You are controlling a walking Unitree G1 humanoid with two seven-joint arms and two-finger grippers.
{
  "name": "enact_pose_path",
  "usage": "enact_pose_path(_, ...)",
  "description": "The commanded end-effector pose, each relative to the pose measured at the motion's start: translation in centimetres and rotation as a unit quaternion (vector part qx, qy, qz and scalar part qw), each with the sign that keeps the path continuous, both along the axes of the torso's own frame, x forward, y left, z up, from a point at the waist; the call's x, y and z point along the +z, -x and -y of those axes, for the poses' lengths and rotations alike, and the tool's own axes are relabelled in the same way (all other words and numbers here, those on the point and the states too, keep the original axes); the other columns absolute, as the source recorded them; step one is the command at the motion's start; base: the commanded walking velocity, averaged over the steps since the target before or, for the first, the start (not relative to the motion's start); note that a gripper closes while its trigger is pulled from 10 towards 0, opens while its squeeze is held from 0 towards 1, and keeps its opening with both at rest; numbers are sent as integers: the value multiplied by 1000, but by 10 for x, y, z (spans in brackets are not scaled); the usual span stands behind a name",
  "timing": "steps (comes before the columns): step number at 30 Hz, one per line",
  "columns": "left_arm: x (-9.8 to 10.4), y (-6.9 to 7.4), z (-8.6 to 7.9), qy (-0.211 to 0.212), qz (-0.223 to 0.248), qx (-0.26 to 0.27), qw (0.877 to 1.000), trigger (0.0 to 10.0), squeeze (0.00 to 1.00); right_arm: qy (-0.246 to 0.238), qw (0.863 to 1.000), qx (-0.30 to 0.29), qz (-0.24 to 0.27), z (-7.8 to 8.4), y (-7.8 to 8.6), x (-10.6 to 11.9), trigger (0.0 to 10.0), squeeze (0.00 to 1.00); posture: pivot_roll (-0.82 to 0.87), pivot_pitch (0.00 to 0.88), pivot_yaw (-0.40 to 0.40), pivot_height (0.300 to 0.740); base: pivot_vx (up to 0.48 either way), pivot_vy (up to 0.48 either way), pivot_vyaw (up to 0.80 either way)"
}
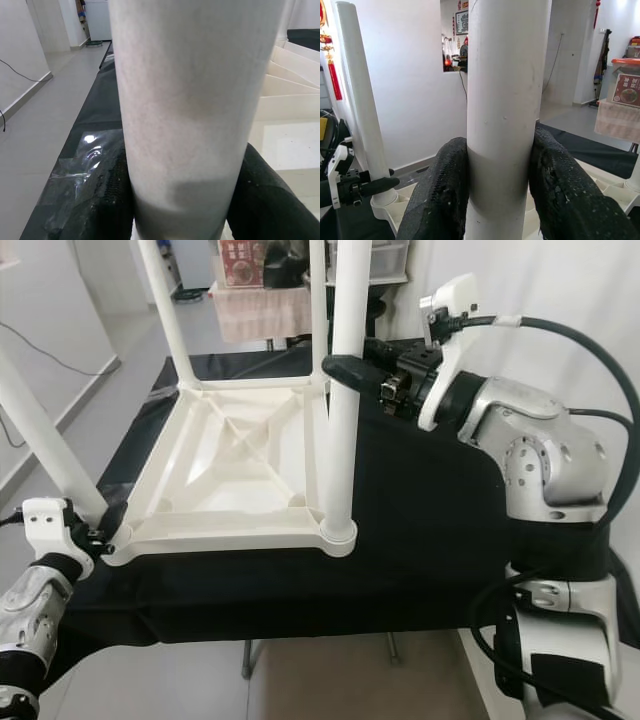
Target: Building children table
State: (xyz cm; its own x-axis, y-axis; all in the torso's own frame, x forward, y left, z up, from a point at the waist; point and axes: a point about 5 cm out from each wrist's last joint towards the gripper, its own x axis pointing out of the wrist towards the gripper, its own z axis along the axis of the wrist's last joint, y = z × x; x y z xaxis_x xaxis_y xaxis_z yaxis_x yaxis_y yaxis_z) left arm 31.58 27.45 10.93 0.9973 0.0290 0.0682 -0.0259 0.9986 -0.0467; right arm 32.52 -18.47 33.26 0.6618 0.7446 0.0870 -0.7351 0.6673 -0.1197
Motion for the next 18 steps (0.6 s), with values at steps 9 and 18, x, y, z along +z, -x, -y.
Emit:
enact_pose_path(9, 43, -1, -24, -35, 74, 21, 996, 0, 0, -7, 990, -116, -81, 12, -18, -40, 0, 0, -178, 34, 58, 740, 0, 0, 0)
enact_pose_path(18, 193, -5, -29, -158, 247, -36, 955, 0, 0, -3, 945, -303, -123, 60, -32, -65, 0, 0, -142, 21, 80, 740, 0, 0, 0)
